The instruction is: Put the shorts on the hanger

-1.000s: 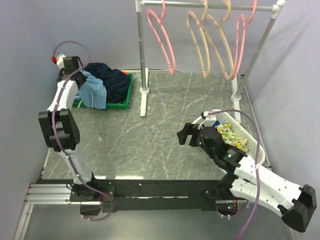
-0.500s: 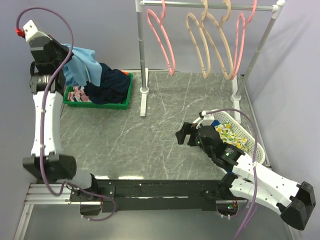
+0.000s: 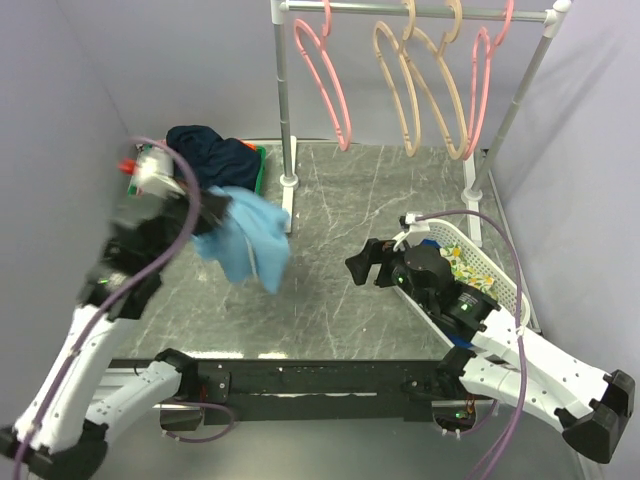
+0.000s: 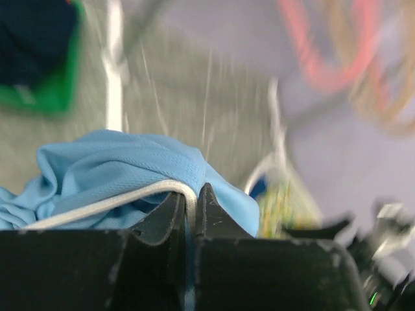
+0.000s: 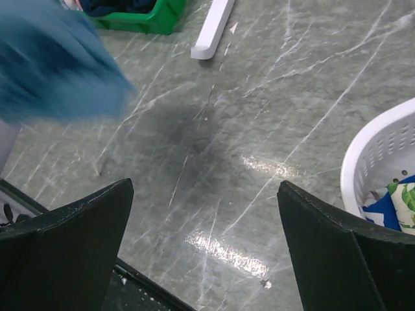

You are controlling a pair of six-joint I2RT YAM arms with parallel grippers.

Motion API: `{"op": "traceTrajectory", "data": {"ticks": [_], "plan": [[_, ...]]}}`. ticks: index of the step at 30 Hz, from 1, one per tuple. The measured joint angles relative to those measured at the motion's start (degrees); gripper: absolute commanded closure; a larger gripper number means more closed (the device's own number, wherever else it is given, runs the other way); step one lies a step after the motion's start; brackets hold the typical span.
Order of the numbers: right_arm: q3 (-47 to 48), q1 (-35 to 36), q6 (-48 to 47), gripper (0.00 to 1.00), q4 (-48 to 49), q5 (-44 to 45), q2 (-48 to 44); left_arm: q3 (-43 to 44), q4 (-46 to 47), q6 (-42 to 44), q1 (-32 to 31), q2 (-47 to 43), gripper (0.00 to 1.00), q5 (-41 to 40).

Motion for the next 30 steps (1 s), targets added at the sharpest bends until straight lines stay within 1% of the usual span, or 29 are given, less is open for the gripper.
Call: {"op": "traceTrajectory", "data": {"ticks": [2,3,4,6,7,8,11,12,13,14,16,18,19,20,21,22,23,24,26,28,30], "plan": [[0.02,0.07,-0.02,0.0,0.02,-0.94,-0.07,-5.9,-0.15,-1.81,-6.82,0.17,0.99,-0.57],[0.02,0.17,0.0,0.0,-0.02,-1.4,0.07,-8.94,0.11,-2.97,-11.21,1.44,0.98,-1.86],[0.02,0.31,0.0,0.0,-0.02,-1.79,0.31,-11.74,0.35,-4.02,-14.93,3.96,0.91,-2.56],[0.02,0.57,0.04,0.0,-0.04,-2.21,0.92,-14.97,1.62,-5.4,-19.39,9.81,0.82,-2.08],[0.02,0.66,0.09,0.0,-0.04,-2.34,1.18,-15.56,2.38,-5.9,-20.24,13.29,0.67,-1.55],[0.02,0.74,0.24,0.0,-0.11,-2.36,1.44,-15.56,3.93,-6.21,-20.94,17.53,0.54,-0.92],[0.02,1.03,0.46,0.04,-0.22,-2.23,1.84,-11.74,7.78,-6.08,-21.24,30.27,0.33,0.81],[0.02,1.16,0.48,0.04,-0.28,-2.23,1.9,-8.9,8.7,-5.81,-21.24,34.77,0.22,1.53],[0.02,1.44,0.42,0.04,-0.44,-2.1,2.01,-6.32,9.49,-5.38,-21.24,38.12,0.09,2.16],[0.02,1.97,0.37,0.05,-0.55,-1.97,2.21,-4.37,10.88,-4.87,-21.18,40.5,0.08,2.8],[0.02,4.5,0.15,0.07,-0.55,-0.92,2.86,-3.34,12.2,-4.04,-21.07,41.0,0.07,3.3],[0.2,8.04,-0.24,0.09,-0.48,0.39,4.24,-3.34,11.65,-3.37,-20.46,38.18,0.06,3.15],[0.66,10.49,-0.52,0.09,-0.55,1.31,5.62,-3.37,11.15,-3.15,-20.06,36.2,0.01,2.95],[1.09,12.02,-0.7,0.07,-0.46,1.92,7.02,-3.5,10.45,-2.97,-19.43,33.9,0.01,2.47],[1.92,14.25,-0.92,0.03,-0.46,2.86,8.9,-4.39,10.36,-2.89,-18.58,30.56,0.01,1.6],[3.02,16.44,-1.16,0.01,-0.28,3.85,11.3,-5.6,9.81,-2.97,-17.59,27.08,0.01,0.92],[3.91,17.97,-1.33,0.0,0.13,4.7,13.73,-7.06,8.96,-3.15,-16.37,22.86,0.01,-0.07],[4.61,19.06,-1.57,0.0,0.52,5.35,15.74,-8.5,8.39,-3.23,-15.34,18.97,0.03,-1.05],[6.1,21.75,-1.73,0.01,1.68,7.04,21.09,-11.82,6.54,-3.74,-13.49,11.39,0.03,-4.11],[7.3,23.12,-1.66,0.06,3.23,7.91,26.99,-15.78,5.53,-3.87,-12.98,5.53,0.01,-6.05],[8.52,23.41,-1.14,0.25,4.04,8.81,33.03,-19.61,3.37,-4.5,-12.98,2.05,0.03,-7.26]]}}
